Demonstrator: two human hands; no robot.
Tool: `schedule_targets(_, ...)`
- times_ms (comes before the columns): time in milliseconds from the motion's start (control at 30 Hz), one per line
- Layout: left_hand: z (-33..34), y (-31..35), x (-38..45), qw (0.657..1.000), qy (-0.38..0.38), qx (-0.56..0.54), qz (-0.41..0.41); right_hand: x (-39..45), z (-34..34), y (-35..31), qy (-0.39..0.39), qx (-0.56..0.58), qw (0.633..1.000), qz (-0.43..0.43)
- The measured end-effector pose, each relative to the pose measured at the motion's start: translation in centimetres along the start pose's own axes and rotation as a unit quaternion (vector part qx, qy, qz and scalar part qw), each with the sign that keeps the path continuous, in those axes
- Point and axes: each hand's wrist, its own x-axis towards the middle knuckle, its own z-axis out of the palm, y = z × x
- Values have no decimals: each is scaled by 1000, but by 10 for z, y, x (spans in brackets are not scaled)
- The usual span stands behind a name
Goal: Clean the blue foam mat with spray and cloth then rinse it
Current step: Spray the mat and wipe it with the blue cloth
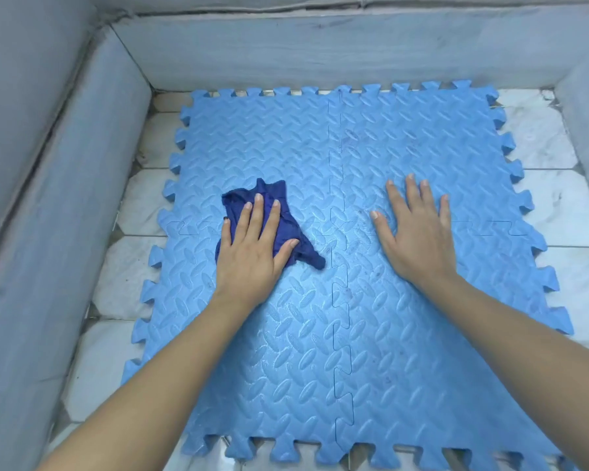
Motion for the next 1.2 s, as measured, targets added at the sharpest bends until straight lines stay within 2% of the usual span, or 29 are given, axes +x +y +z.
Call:
schedule_targets(100,-6,-2,47,988,14,-60,-139,2,2,1,3,0,1000,0)
schedule_targets(133,-9,2,62,982,21,-78,-172,2,3,2,3,-1,1000,-1)
schedule_targets(167,-12,9,73,981,27,-85,-171,3,3,3,4,-2,1000,-1)
schedule_targets(200,-13,21,80,986,33,-93,-134,4,3,4,3,-3,1000,0)
schedule_targets(267,-12,57,79,994,18,-108,11,5,4,5,4,-6,1000,5)
schedule_targets(333,-4,88,60,988,-8,-66,142,4,3,5,5,-7,1000,5)
schedule_targets(400,0,89,62,983,-14,-43,176,1,3,5,0,-4,1000,5)
schedule_targets(467,-3,66,92,990,-10,-30,136,2,2,4,0,7,1000,12)
schedule_targets(533,-10,31,130,999,5,-37,25,5,0,4,2,14,1000,13)
schedule_targets(633,-21,-41,164,987,18,-24,-160,6,1,5,10,17,1000,14)
schedule_targets(700,-28,-81,160,978,-5,-11,-210,6,1,3,13,16,1000,15)
schedule_targets(733,-30,-91,152,980,-13,-9,-201,6,1,2,12,16,1000,17)
schedule_targets(800,-28,-88,127,991,-15,-20,-133,7,2,2,12,13,1000,20)
schedule_targets(933,-25,-32,55,996,-47,-69,11,7,-1,1,3,10,1000,24)
schedule_targets(1000,-21,-3,23,993,-67,-52,84,7,-2,0,1,11,1000,23)
schedule_targets(1067,-16,4,7,990,-54,-16,130,7,-2,0,5,15,1000,22)
schedule_targets(1133,-13,-17,9,995,-40,-17,85,7,-2,2,11,21,1000,18)
schedule_targets(1200,-13,-51,13,998,-32,-33,-31,7,-1,3,16,24,999,15)
